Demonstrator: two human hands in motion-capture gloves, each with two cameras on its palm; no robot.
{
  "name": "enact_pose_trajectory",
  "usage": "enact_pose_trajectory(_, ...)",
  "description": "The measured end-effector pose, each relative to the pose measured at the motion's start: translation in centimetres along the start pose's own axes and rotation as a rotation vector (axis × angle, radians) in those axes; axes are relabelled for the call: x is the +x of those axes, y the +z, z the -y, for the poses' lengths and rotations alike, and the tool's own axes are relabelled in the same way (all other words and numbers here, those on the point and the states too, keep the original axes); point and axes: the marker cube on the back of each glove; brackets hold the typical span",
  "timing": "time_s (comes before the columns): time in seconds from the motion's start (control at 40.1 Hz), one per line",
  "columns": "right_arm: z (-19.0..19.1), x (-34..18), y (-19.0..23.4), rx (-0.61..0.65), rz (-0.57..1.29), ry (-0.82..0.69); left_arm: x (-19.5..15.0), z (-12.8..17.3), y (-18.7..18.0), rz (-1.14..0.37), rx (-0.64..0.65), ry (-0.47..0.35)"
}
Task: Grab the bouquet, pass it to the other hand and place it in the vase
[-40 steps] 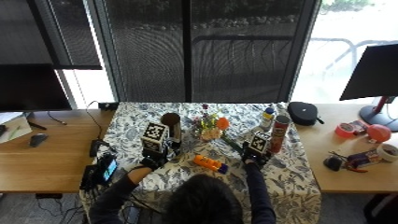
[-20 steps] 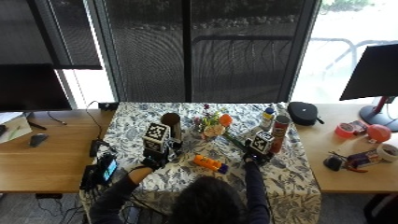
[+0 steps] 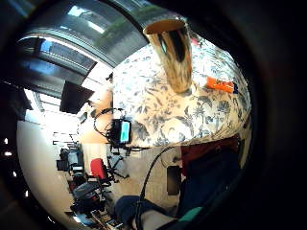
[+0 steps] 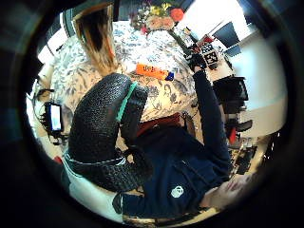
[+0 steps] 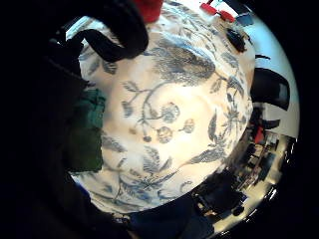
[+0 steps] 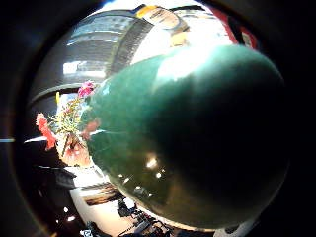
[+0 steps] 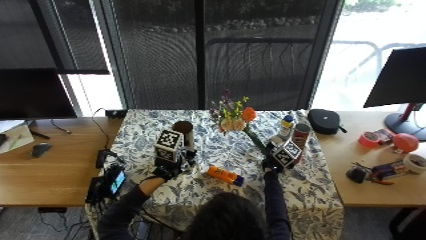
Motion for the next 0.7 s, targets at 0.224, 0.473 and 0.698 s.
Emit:
enact_pose_trajectory(0.224,-1.9,-3.2,-3.7,-0.092,0.307,-0.066,0.9,1.1,-1.1,-0.062,-0.044,0.002)
enact_pose_trajectory(0.473,-1.9,-6.9,-7.0,0.02,0.534,-0.23,3.1,3.9,-4.7,-0.273,-0.151,0.062)
enact_pose_trajectory(0.698,-3.9,-8.6,-6.5,-0.233,0.639,-0.16,5.7,8.2,-6.8,-0.597,-0.228,0.118)
